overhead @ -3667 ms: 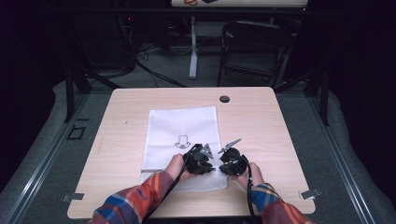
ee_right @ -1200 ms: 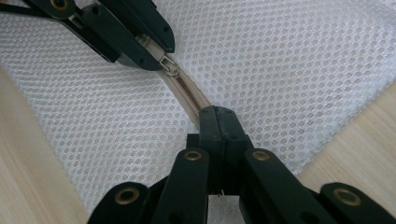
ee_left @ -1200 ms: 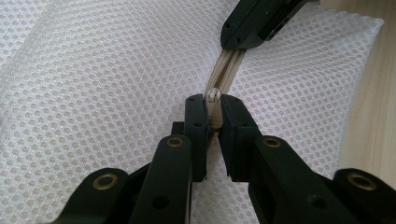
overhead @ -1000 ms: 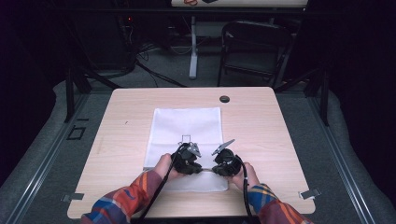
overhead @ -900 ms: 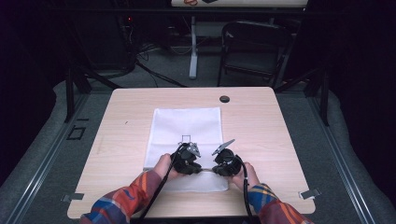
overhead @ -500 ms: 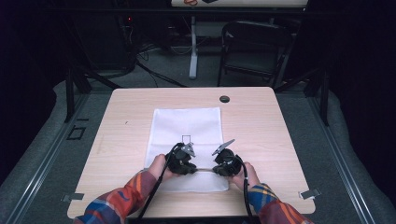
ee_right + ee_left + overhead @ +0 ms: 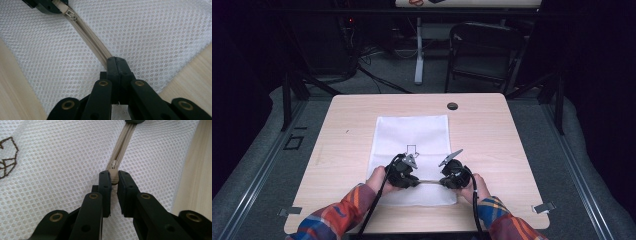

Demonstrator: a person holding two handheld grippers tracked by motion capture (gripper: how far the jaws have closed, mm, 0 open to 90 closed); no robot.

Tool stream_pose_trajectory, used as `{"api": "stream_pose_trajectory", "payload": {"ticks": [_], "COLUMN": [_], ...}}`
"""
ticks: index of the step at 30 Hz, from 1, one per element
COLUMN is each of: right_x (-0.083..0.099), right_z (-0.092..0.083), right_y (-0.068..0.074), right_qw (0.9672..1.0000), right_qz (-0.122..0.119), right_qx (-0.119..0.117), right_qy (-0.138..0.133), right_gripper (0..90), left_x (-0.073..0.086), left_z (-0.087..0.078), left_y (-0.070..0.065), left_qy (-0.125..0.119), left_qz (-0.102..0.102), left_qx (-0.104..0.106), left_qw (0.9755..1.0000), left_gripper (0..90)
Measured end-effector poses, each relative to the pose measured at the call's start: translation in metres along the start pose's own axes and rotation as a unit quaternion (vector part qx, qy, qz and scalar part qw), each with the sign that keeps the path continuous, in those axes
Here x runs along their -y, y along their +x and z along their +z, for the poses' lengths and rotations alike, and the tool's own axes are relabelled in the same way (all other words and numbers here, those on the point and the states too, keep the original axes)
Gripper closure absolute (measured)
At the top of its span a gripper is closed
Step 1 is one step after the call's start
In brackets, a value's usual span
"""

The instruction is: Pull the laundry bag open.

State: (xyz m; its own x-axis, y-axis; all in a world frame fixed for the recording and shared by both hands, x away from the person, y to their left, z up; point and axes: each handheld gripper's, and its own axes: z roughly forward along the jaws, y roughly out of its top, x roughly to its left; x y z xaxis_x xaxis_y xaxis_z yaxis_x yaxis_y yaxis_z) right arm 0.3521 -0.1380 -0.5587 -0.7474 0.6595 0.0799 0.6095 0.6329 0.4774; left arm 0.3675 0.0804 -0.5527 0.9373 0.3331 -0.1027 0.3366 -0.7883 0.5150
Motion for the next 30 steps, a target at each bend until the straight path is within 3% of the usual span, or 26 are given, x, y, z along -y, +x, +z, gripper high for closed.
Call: {"api": "stream_pose_trajectory", "payload": {"ticks": [16, 23, 30], "right_x": [0.0, 0.0, 0.0], "right_z": [-0.001, -0.001, 0.0], "right_y": [-0.001, 0.001, 0.002], "right_qw": [1.0, 1.0, 0.9999], "right_qz": [-0.002, -0.004, -0.006], "right_qx": [-0.002, 0.006, 0.01], "right_qy": [0.004, 0.005, 0.001], "right_gripper": [90.0, 90.0, 90.0], "left_x": [0.001, -0.001, -0.005], "left_z": [0.001, 0.009, 0.013], "left_y": [0.0, -0.001, -0.006], "left_qy": [0.005, -0.011, -0.012], "left_qz": [0.004, 0.0, 0.013], "left_qx": [-0.002, 0.009, -0.018], "left_qw": [1.0, 0.9999, 0.9997], "left_gripper": [81.5, 80.0, 83.5]}}
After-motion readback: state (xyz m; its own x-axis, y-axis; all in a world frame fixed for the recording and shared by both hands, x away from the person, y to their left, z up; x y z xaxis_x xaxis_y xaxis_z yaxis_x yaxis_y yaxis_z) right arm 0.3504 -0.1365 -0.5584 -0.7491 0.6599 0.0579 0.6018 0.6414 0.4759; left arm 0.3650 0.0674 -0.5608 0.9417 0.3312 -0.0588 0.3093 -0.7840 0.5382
